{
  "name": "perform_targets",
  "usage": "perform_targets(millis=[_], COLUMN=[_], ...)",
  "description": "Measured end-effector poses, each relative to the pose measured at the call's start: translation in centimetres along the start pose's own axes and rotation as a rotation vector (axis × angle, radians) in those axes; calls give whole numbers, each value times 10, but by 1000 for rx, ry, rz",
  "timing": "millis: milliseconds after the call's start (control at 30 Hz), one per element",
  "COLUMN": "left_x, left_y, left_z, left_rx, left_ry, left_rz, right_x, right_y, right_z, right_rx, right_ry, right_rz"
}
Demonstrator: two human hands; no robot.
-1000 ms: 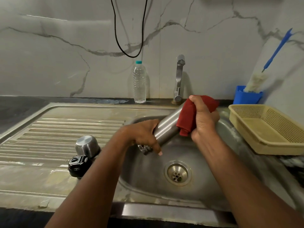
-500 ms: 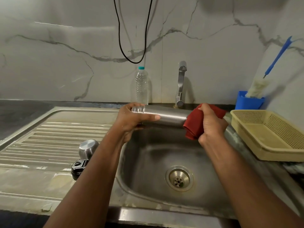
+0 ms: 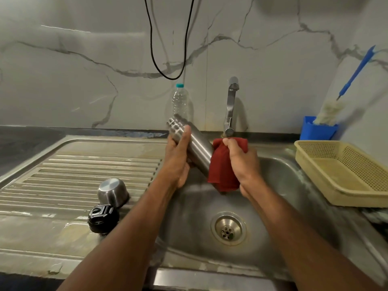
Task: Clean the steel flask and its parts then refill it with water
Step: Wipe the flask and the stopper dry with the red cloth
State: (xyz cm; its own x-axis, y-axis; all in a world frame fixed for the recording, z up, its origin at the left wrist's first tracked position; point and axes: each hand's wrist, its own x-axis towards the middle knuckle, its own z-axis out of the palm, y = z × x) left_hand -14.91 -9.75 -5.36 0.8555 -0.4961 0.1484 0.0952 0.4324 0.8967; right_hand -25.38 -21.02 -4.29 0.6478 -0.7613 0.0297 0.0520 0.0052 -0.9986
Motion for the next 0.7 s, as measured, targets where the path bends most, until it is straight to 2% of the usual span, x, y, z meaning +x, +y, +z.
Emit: perform_targets(millis=[167, 300, 367, 467, 533, 600, 700], left_x=[-12, -12, -13, -9, -5, -4, -7], left_y=[-29, -31, -31, -29, -27, -27, -23], left_z=[16, 18, 19, 12, 2, -7, -3], left_rx=[406, 553, 583, 538, 430, 374, 359], left_ry=[-253, -387, -380, -243, -175, -204, -217], left_rz=[74, 177, 183, 170, 118, 111, 68], right_x=[-3, 1, -3, -15, -22, -25, -20], right_y=[3, 0, -3, -2, 3, 10, 8], right_z=[10, 1, 2, 10, 17, 23, 21], right_rx=[79, 203, 220, 159, -21, -266, -337], right_ry=[-128, -89, -89, -187, -303, -369, -326], right_rz=[-15, 38, -3, -154, -342, -568, -602])
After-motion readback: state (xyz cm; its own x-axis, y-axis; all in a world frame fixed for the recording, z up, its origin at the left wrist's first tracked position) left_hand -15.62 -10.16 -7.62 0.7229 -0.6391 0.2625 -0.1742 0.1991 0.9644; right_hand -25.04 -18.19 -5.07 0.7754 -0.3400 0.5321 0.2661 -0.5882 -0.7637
